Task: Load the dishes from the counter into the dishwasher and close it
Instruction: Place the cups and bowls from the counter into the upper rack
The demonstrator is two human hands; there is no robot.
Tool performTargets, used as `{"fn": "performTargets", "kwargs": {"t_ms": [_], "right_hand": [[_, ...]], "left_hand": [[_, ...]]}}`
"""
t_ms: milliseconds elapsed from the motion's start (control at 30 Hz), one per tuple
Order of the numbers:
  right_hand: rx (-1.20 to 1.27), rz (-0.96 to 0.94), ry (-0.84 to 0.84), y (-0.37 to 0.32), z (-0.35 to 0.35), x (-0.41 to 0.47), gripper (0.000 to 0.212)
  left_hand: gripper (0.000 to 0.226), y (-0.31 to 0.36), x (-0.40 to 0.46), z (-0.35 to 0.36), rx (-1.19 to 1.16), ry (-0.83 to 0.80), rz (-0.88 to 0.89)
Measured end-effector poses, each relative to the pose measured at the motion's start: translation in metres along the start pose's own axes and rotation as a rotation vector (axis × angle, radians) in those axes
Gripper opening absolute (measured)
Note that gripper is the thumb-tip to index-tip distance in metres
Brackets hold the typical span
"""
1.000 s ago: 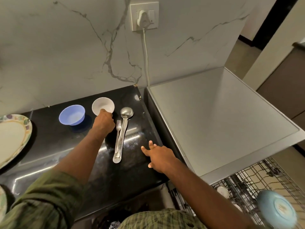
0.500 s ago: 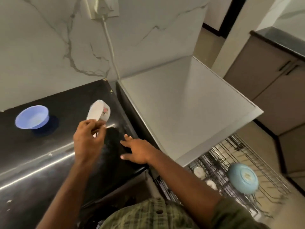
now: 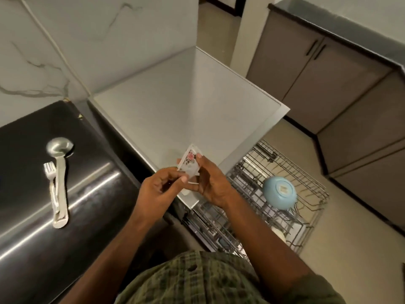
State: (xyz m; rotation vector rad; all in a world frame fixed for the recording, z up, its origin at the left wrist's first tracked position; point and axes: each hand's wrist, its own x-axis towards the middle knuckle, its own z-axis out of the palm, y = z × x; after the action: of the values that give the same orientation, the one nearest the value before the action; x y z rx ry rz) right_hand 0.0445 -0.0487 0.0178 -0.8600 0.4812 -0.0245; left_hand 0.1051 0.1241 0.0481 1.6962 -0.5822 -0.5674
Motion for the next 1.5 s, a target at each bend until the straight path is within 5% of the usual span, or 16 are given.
{"fn": "performTargets", "kwargs": {"t_ms": [200, 400, 567, 700, 800, 933, 1100, 1500], "right_hand": [[0.163, -0.147, 0.169, -0.012, -0.07, -0.032, 0.081], [0.319, -0.215, 0.474, -0.012, -0.144, -0.058, 0.065], [0.335, -0.141, 0.715, 0.005, -0.196, -0.074, 0.041], [0.133, -0.064, 0.962, 0.025, -0.248, -0.085, 0.063], [-0.38, 0.053, 1.148, 0.044, -0.282, -0.094, 0.082], [-0.842, 0.215, 1.132, 0.075, -0.315, -0.101, 0.09], [-0.993, 0.472, 1.063, 0.087, -0.328, -0.096, 0.089], [-1.179, 0.561, 0.948, 0.09, -0.361, -0.066, 0.072]], "left_hand": [[0.013, 0.001, 0.021, 0.054, 0.286, -0.244, 0.132], [0.075, -0.016, 0.04, 0.091, 1.033, -0.591, -0.012], [0.092, -0.016, 0.042, 0.105, 1.331, -0.712, -0.061], [0.097, -0.019, 0.042, 0.11, 1.412, -0.747, -0.063], [0.1, -0.02, 0.04, 0.11, 1.434, -0.763, -0.069], [0.102, -0.018, 0.043, 0.11, 1.422, -0.779, -0.082], [0.103, -0.017, 0.049, 0.108, 1.406, -0.805, -0.105], [0.103, -0.014, 0.05, 0.112, 1.379, -0.781, -0.158]]}}
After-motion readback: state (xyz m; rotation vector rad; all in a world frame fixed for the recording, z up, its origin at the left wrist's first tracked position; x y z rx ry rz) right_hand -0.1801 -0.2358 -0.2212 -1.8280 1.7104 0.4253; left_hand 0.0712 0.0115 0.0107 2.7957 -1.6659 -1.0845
